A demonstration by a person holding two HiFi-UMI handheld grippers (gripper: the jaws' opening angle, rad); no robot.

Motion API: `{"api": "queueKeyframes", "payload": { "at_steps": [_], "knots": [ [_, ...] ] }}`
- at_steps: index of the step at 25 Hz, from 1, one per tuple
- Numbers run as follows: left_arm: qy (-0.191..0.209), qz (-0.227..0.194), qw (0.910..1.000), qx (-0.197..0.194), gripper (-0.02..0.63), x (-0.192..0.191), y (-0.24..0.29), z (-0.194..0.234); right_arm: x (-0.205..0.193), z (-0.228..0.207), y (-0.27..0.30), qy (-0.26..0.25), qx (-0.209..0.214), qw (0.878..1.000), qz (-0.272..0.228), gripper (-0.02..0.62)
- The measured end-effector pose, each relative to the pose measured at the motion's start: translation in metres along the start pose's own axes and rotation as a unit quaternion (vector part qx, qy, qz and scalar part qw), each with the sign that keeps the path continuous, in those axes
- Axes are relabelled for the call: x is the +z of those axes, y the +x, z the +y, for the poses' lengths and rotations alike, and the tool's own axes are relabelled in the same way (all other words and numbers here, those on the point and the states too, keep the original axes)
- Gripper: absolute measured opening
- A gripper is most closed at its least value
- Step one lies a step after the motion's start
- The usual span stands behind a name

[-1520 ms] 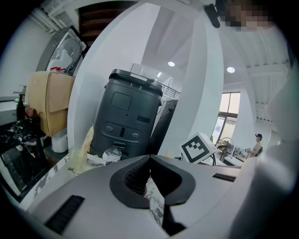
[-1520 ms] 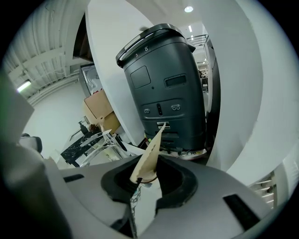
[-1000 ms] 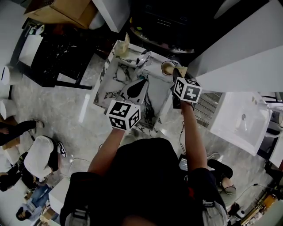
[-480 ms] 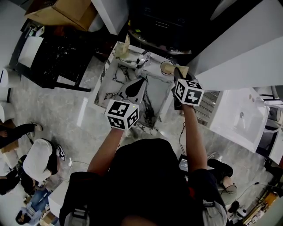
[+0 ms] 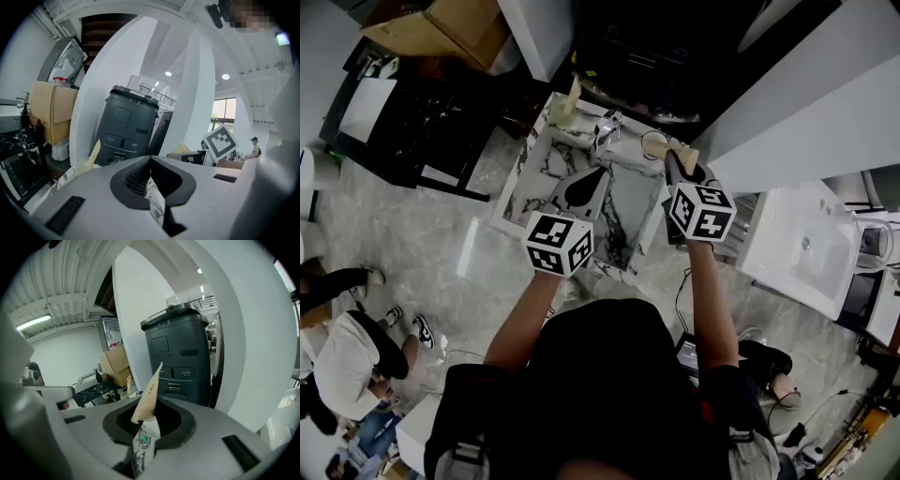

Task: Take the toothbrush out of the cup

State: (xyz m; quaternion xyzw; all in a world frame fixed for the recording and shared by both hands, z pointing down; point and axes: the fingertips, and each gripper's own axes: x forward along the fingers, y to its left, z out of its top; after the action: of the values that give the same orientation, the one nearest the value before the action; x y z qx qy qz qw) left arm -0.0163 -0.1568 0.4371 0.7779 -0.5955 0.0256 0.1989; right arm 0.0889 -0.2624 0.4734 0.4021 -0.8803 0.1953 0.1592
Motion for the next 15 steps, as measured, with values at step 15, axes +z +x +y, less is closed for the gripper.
{"api": "queueKeyframes", "payload": {
  "at_steps": [15],
  "knots": [
    [0.012,-0.04,0.9989,0.022,0.009,0.02,-0.065,0.008,0.015,0.095,-0.039,-0.033,0.058,0.997,-0.037,0.072]
  ]
}}
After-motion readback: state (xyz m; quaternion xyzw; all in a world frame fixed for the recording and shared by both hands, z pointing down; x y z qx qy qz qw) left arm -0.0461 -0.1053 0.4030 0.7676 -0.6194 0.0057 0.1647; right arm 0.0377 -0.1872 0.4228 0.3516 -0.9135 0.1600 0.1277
